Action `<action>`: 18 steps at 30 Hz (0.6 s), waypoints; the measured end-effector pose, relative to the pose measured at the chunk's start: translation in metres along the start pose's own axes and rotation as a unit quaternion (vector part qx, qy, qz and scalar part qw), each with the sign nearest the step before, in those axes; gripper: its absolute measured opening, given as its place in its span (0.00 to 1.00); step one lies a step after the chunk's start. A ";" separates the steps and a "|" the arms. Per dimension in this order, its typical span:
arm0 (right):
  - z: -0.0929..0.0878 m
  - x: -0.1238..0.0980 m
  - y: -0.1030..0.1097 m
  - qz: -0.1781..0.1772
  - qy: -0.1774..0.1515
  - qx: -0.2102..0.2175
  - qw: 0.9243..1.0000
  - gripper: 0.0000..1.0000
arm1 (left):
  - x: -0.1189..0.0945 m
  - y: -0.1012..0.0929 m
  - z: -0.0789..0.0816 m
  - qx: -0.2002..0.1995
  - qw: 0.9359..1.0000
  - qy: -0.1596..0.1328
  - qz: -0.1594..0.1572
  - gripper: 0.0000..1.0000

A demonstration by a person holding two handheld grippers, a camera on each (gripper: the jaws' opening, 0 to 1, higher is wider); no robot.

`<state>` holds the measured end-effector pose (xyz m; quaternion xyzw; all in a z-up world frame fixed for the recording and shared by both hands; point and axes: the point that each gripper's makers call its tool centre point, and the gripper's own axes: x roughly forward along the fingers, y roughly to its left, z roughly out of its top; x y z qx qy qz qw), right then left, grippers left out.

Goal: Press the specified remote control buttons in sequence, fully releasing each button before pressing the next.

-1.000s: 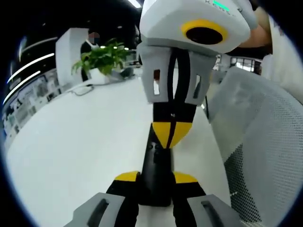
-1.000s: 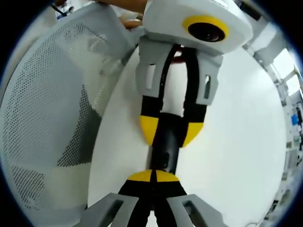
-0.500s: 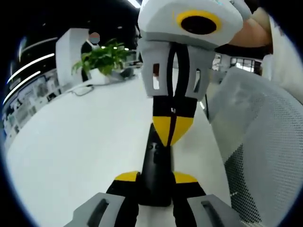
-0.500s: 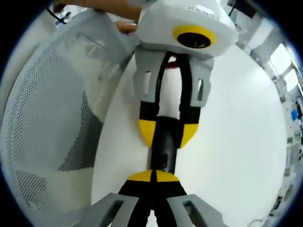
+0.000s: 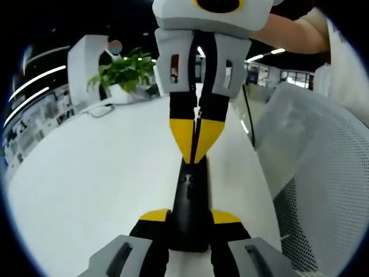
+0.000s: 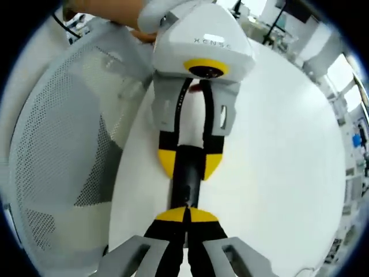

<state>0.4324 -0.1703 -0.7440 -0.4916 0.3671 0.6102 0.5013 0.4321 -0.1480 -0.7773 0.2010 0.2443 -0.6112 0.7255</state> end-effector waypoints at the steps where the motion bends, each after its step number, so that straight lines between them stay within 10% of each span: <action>1: 0.001 -0.001 0.000 0.000 -0.001 0.000 1.000 0.00 | 0.000 0.000 0.000 0.000 1.000 -0.001 0.000 0.25; 18: 0.007 0.004 -0.003 0.008 -0.004 0.002 1.000 0.00 | 0.000 0.000 -0.001 -0.001 1.000 -0.005 0.000 0.25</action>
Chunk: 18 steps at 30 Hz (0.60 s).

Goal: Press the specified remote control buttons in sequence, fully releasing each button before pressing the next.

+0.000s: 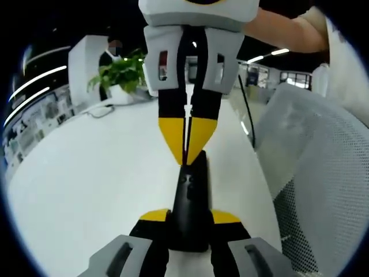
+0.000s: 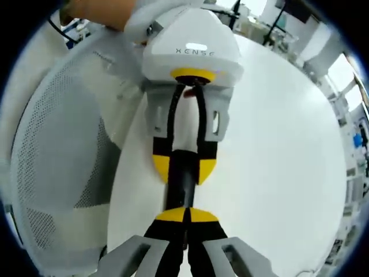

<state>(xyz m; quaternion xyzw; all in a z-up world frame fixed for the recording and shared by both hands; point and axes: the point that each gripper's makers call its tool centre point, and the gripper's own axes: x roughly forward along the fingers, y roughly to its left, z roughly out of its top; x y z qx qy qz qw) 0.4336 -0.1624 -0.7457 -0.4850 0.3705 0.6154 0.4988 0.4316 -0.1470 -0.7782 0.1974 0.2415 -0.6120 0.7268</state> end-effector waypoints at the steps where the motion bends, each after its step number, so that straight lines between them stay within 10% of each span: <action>1: 0.000 0.001 0.000 0.001 0.001 0.001 1.000 0.00 | 0.000 0.000 0.000 0.000 1.000 0.000 0.000 0.25; 18: -0.002 0.024 0.007 0.023 0.004 0.005 1.000 0.00 | 0.000 0.000 -0.001 -0.001 1.000 -0.003 0.000 0.25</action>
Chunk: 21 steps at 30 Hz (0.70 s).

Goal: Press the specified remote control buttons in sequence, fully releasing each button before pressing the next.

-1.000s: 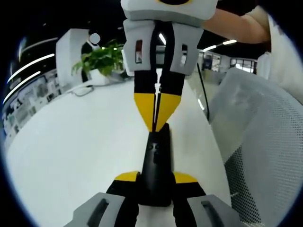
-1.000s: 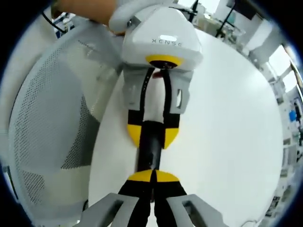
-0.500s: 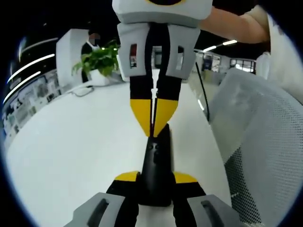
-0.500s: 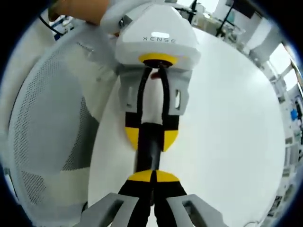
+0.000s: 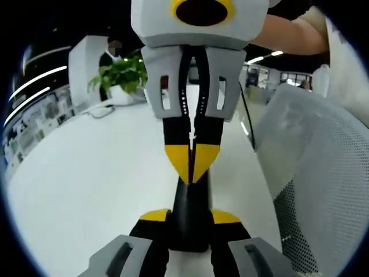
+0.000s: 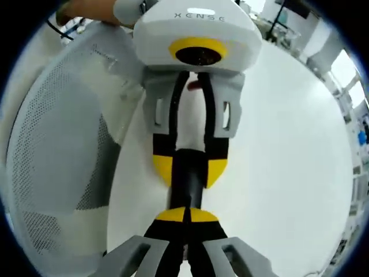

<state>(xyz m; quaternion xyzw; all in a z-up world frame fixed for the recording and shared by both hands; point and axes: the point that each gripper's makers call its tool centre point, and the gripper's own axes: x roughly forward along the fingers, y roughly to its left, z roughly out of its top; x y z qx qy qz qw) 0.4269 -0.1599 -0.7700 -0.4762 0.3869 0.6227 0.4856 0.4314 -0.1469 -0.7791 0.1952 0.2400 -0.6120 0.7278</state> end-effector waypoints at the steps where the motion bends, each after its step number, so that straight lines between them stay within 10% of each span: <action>1: 0.000 0.001 0.000 0.001 0.000 0.000 1.000 0.00 | 0.000 0.000 0.000 0.000 1.000 0.000 0.000 0.25; 21: -0.004 0.007 -0.001 0.002 0.015 0.001 1.000 0.00 | 0.000 -0.001 0.000 -0.001 1.000 -0.002 0.000 0.25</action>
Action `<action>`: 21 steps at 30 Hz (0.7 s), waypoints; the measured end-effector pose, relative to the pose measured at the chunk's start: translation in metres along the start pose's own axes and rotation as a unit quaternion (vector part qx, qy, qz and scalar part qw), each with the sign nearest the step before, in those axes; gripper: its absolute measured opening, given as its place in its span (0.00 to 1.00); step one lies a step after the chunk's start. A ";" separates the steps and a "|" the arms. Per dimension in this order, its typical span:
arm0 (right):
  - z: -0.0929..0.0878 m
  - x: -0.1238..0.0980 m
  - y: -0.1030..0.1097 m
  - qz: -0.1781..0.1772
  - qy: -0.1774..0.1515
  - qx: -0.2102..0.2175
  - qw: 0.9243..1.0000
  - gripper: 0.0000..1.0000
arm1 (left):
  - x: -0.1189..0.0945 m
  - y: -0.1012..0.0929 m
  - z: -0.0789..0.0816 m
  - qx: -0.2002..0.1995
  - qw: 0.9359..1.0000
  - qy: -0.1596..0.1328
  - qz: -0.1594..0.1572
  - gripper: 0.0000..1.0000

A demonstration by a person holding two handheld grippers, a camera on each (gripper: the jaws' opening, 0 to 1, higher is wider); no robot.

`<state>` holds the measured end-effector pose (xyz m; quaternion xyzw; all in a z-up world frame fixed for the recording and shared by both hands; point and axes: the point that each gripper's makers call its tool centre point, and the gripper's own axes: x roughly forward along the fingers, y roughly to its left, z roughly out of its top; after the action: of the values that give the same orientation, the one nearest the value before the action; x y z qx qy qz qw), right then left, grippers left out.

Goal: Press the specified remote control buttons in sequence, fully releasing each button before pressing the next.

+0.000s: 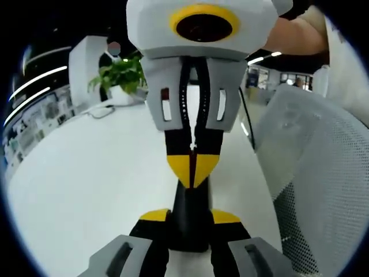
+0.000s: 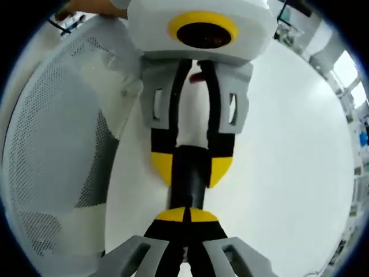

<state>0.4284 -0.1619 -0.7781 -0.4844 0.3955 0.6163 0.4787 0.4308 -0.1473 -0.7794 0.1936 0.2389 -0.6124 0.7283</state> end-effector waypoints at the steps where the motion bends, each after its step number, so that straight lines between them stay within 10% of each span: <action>1: 0.000 0.000 0.000 0.002 -0.002 0.006 1.000 0.00 | 0.000 0.000 0.000 0.000 1.000 0.000 0.000 0.25; 21: 0.000 -0.018 -0.002 -0.017 -0.022 0.011 1.000 0.00 | 0.000 0.000 0.000 0.000 1.000 0.001 0.001 0.25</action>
<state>0.4315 -0.1649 -0.7600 -0.4721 0.3834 0.6137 0.5035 0.4306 -0.1476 -0.7792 0.1947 0.2394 -0.6117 0.7284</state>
